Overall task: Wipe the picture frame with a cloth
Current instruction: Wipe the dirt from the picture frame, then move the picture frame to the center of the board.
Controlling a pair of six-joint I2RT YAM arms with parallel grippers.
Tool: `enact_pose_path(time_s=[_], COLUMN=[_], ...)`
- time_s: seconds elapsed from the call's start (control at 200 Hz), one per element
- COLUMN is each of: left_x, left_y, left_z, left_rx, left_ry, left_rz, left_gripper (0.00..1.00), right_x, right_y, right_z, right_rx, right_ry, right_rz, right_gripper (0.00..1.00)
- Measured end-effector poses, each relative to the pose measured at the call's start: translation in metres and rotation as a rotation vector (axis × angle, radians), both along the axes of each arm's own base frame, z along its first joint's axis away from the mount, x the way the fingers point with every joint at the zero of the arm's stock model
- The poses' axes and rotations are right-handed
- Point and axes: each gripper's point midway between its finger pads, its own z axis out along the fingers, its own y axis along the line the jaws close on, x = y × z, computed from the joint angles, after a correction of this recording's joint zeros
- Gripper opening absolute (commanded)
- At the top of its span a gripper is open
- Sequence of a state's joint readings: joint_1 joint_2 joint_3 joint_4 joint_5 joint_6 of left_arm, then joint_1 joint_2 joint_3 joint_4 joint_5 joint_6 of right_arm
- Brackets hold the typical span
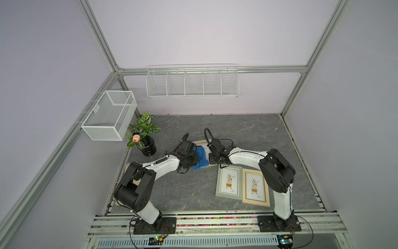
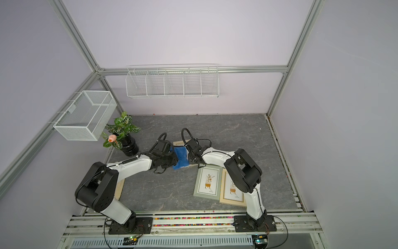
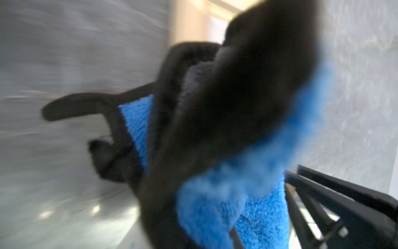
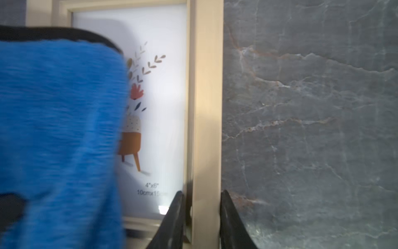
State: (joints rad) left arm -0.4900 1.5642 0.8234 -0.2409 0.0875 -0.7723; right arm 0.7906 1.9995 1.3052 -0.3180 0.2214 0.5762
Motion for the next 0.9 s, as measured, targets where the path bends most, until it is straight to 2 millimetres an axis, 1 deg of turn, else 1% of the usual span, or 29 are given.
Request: enact_pose_path(time_s=[0.08, 0.135, 0.185, 0.25, 0.385, 0.465, 0.57, 0.8, 0.905], left_x=[-0.005, -0.010, -0.015, -0.017, -0.012, -0.012, -0.019, -0.039, -0.045], left_y=[0.032, 0.043, 0.045, 0.044, 0.040, 0.039, 0.040, 0.049, 0.052], left_z=[-0.002, -0.001, 0.003, 0.017, 0.060, 0.082, 0.098, 0.109, 0.113], left_rx=[0.044, 0.059, 0.061, 0.048, -0.001, -0.037, -0.066, -0.097, -0.110], left_ry=[0.010, 0.009, -0.004, -0.047, -0.191, -0.275, -0.347, -0.423, -0.448], left_rz=[0.059, 0.071, 0.060, 0.041, 0.014, 0.004, -0.007, -0.007, -0.007], left_gripper=[0.00, 0.00, 0.00, 0.00, 0.00, 0.00, 0.00, 0.00, 0.00], right_x=[0.000, 0.000, 0.000, 0.002, 0.012, 0.024, 0.042, 0.095, 0.114], right_y=[0.000, 0.000, 0.000, -0.001, 0.002, 0.007, 0.013, 0.027, 0.033], right_z=[0.000, 0.000, 0.000, 0.000, 0.000, 0.001, 0.001, 0.002, 0.002], right_rx=[0.000, -0.001, -0.005, -0.011, -0.018, -0.016, -0.017, -0.009, -0.007], right_ry=[0.000, 0.001, 0.003, 0.009, 0.015, 0.013, 0.012, -0.005, -0.013], right_rz=[0.000, 0.000, -0.001, -0.004, -0.014, -0.024, -0.037, -0.066, -0.072], right_gripper=[0.07, 0.07, 0.07, 0.07, 0.07, 0.07, 0.07, 0.07, 0.09])
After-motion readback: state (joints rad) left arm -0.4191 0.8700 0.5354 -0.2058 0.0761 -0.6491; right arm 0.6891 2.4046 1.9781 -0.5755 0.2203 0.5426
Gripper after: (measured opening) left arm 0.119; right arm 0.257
